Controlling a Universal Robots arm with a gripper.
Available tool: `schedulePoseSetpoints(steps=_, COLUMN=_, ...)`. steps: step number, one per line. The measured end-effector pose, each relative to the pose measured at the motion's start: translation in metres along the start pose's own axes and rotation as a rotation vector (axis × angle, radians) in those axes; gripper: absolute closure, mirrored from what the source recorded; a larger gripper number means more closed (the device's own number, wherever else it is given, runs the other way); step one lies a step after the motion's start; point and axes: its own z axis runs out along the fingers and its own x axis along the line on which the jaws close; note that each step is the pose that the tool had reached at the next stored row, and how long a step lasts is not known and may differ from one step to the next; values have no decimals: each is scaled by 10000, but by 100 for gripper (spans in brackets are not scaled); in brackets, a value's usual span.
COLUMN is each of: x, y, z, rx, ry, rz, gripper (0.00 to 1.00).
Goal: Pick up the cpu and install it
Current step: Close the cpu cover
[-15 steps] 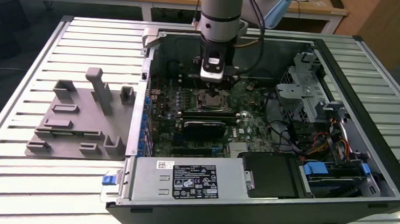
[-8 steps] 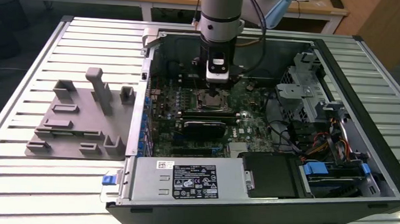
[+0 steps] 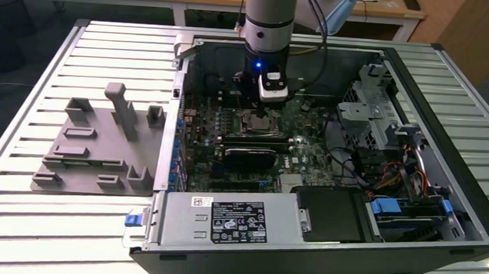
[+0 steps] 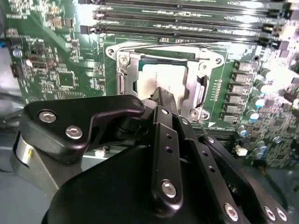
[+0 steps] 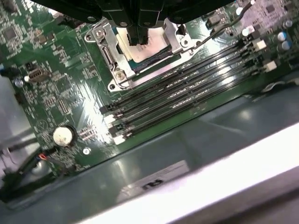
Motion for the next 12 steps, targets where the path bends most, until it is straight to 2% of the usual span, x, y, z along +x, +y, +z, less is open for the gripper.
schedulePoseSetpoints(steps=12, x=1, y=0, z=14, rx=-100, ry=21, rz=-1500, gripper=89)
